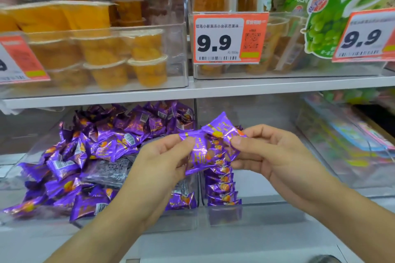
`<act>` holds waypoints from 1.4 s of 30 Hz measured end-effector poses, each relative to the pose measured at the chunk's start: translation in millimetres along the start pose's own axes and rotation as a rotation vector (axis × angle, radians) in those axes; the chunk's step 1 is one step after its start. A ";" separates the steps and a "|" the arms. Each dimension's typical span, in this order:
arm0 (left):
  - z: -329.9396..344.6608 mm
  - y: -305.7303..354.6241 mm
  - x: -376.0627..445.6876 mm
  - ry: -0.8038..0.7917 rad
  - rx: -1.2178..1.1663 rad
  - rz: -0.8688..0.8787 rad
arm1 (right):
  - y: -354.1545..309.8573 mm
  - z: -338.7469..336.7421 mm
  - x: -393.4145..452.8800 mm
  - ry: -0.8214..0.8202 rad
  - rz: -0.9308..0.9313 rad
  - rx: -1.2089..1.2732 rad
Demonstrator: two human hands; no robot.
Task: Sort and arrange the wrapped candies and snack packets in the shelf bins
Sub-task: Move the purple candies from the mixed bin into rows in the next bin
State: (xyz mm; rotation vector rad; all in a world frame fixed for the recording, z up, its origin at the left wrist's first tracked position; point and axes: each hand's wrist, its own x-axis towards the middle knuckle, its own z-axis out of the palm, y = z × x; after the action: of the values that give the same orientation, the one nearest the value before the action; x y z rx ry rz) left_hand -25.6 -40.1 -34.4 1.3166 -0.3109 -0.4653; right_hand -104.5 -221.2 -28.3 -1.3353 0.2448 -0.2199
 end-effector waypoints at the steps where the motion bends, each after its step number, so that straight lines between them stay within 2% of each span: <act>1: 0.0 0.3 0.5 0.010 -0.032 -0.019 | -0.6 1.1 -0.9 -0.039 0.034 0.051; 4: 1.2 -0.8 1.1 0.022 -0.108 -0.047 | 0.9 5.4 -4.8 -0.096 0.091 0.094; 8: 7.5 -0.6 0.5 0.009 -0.143 -0.078 | 6.9 11.0 -9.4 -0.149 0.090 0.024; 13: 11.7 -1.4 -3.8 -0.010 0.014 -0.005 | 11.3 12.8 -11.2 -0.139 0.079 -0.038; 16: 10.4 -4.9 -3.0 -0.002 0.082 0.048 | 12.6 10.9 -11.9 -0.137 0.077 -0.206; 19: 9.7 -7.5 -2.0 -0.067 0.097 0.089 | 12.0 9.2 -11.6 -0.087 -0.042 -0.401; 22: 15.4 -7.8 -6.4 -0.142 0.160 0.156 | 10.0 8.4 -10.6 -0.160 -0.159 -0.438; 27: 14.7 -14.6 -2.3 -0.061 0.369 0.284 | 11.5 1.6 -3.9 -0.153 -0.220 -0.435; 31: 14.2 -15.7 -0.7 -0.036 0.465 0.318 | 2.1 -11.2 7.2 -0.192 -0.315 -0.607; 34: 4.6 -20.1 4.0 0.060 0.728 0.370 | 0.4 -37.6 23.8 -0.114 -0.334 -0.760; 36: -3.8 -23.3 9.5 0.108 0.899 0.379 | 2.5 -61.5 36.8 -0.088 -0.289 -0.955; 39: -8.8 -29.2 15.2 0.100 0.809 0.199 | 13.0 -85.2 52.8 -0.135 -0.134 -1.244; 42: -11.8 -33.7 18.2 0.086 0.747 0.147 | 30.7 -88.2 64.4 -0.216 -0.027 -1.407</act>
State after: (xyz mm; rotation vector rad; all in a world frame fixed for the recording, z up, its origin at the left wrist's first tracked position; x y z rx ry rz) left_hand -9.3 -45.1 -70.6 2.0150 -0.5356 -0.1610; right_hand -69.0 -315.5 -80.3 -2.7346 0.1869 0.1336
